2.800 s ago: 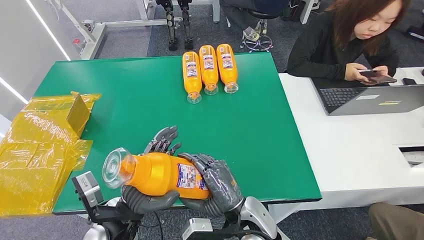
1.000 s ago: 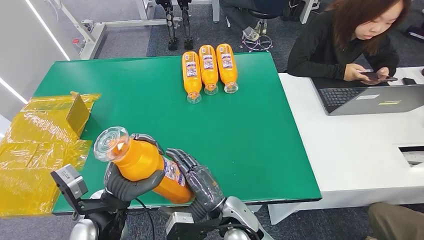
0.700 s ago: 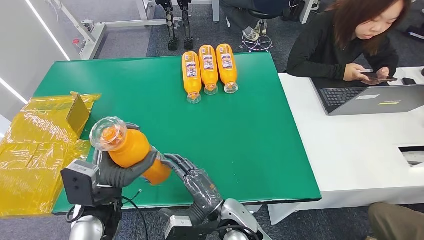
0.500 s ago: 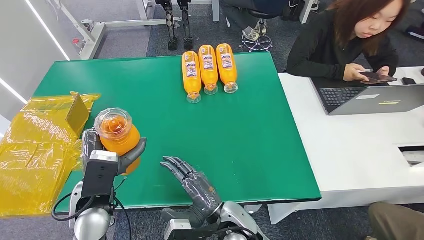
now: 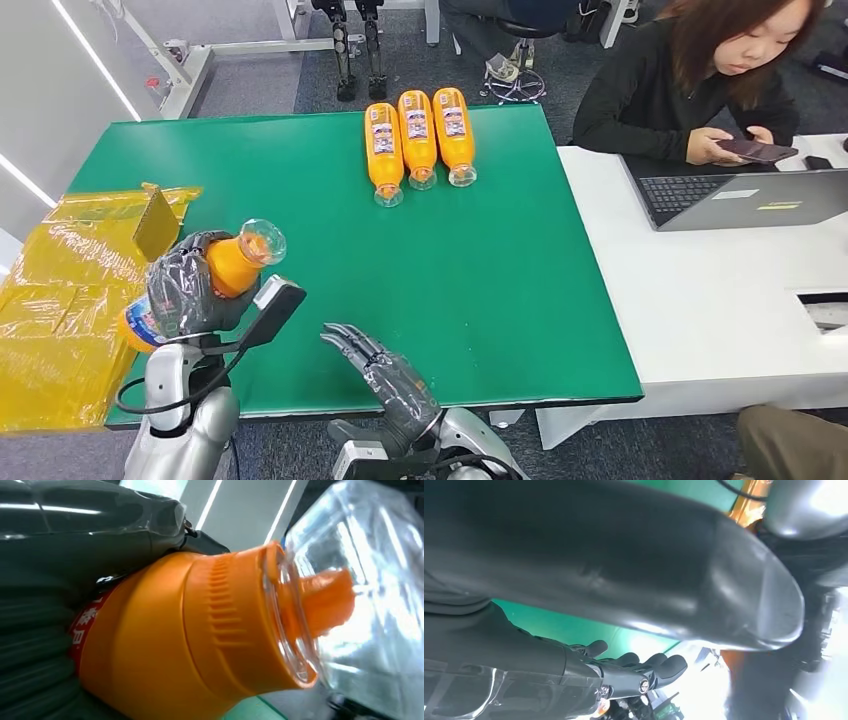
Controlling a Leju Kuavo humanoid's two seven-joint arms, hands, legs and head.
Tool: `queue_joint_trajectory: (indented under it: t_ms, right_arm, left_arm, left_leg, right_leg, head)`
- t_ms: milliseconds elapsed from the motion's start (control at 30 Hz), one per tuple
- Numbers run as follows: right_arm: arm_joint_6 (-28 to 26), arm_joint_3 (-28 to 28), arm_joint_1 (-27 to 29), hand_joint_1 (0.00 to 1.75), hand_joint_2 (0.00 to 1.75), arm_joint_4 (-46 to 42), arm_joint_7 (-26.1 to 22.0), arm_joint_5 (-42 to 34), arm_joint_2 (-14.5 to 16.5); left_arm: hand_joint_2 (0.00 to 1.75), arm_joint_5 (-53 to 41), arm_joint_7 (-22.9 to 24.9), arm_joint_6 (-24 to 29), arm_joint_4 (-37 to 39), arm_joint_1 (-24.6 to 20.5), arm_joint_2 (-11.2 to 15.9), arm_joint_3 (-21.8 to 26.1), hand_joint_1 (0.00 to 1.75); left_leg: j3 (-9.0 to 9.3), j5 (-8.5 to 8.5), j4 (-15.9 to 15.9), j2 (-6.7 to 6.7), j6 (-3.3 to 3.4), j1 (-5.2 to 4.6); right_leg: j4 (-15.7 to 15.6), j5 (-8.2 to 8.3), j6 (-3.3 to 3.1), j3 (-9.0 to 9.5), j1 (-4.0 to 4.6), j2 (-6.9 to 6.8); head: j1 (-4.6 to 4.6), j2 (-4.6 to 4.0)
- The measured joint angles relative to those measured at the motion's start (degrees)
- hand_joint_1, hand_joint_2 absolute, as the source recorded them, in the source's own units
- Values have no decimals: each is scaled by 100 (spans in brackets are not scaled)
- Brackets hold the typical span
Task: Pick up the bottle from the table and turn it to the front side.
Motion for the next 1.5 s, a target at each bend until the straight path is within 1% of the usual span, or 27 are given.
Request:
queue_joint_trajectory:
  t_ms: [100,200,267,300,333,400,433,467,533,567,700,867,967,1300,1400,1500]
  right_arm:
    - [-5,78,-44,0,0,54,-10,-120,-33]
    - [-28,154,-80,0,0,97,-35,-234,-68]
    - [-52,199,-87,0,0,119,-51,-290,-91]
    - [-62,218,-89,0,0,127,-59,-311,-103]
    - [-68,239,-91,0,0,132,-65,-328,-119]
    - [-72,281,-90,0,0,133,-74,-369,-158]
    - [-72,300,-88,0,0,132,-79,-387,-179]
    - [-72,319,-86,0,0,130,-84,-398,-199]
    - [-70,345,-79,0,0,121,-88,-402,-235]
    - [-69,352,-73,0,0,115,-88,-403,-248]
    - [-49,360,-38,0,0,89,-80,-405,-282]
    - [42,361,-10,0,0,68,-43,-402,-288]
    - [86,361,-9,0,0,67,-35,-400,-288]
    - [175,361,-6,0,0,67,-16,-376,-288]
    - [199,361,-5,0,0,67,-12,-354,-288]
    - [198,360,0,0,0,73,19,-288,-286]
  left_arm:
    - [175,-775,373,256,917,-348,119,-44,175]
    - [175,-1348,714,352,1870,-713,240,-156,175]
    - [175,-1494,916,319,2433,-942,326,-268,167]
    - [175,-1507,1001,268,2683,-1052,373,-334,153]
    - [175,-1513,1074,205,2909,-1159,421,-407,130]
    - [175,-1136,1200,46,3313,-1364,527,-593,68]
    - [175,-797,1264,-36,3486,-1460,580,-704,41]
    - [175,-356,1319,-114,3638,-1549,633,-819,24]
    - [175,425,1421,-286,3869,-1704,722,-1033,13]
    - [175,737,1457,-364,3945,-1769,759,-1125,13]
    - [175,1654,1588,-681,4162,-1970,906,-1500,0]
    - [175,2594,1748,-971,4308,-2127,1042,-1833,0]
    - [175,2978,1837,-1029,4359,-2206,1109,-1942,0]
    - [175,3106,1971,-951,4397,-2235,1194,-2058,0]
    - [175,3197,1998,-743,4405,-2221,1182,-2059,0]
    - [175,3506,2030,-342,4385,-2191,1121,-2055,0]
  left_leg:
    - [0,2,0,0,-2,0]
    - [0,3,0,2,-4,0]
    - [-1,3,0,4,-4,0]
    - [-2,3,0,4,-4,1]
    - [-3,3,0,4,-4,1]
    - [-4,3,0,6,-4,1]
    - [-4,3,0,6,-4,1]
    - [-4,3,0,7,-4,2]
    - [-5,3,0,9,-4,2]
    - [-5,3,0,9,-4,3]
    - [-5,3,-1,9,-5,2]
    - [-4,3,-1,13,-5,2]
    - [-3,3,-1,13,-5,2]
    - [-1,4,-1,13,-7,2]
    - [-1,5,-1,13,-7,3]
    - [-1,5,0,14,-7,2]
  right_leg:
    - [1,1,-1,-1,0,1]
    - [2,1,-2,-3,0,4]
    - [2,1,-2,-5,0,7]
    - [3,1,-2,-6,0,7]
    - [3,1,-2,-8,0,8]
    - [3,1,-2,-10,1,11]
    - [4,1,-2,-11,1,12]
    - [4,1,-2,-12,1,14]
    - [4,1,-2,-13,1,15]
    - [4,1,-2,-14,1,15]
    - [6,1,-2,-13,1,15]
    - [6,2,-3,-13,1,21]
    - [9,2,-4,-13,1,20]
    - [13,3,-6,-13,1,21]
    - [13,5,-8,-15,1,21]
    - [13,5,-8,-16,1,21]
  head:
    - [1,-1]
    - [1,-1]
    - [1,-1]
    - [2,-1]
    - [2,0]
    - [2,1]
    - [2,1]
    - [1,1]
    - [1,-1]
    - [1,-1]
    - [2,-1]
    - [2,-1]
    - [2,0]
    - [2,0]
    - [1,0]
    - [2,0]
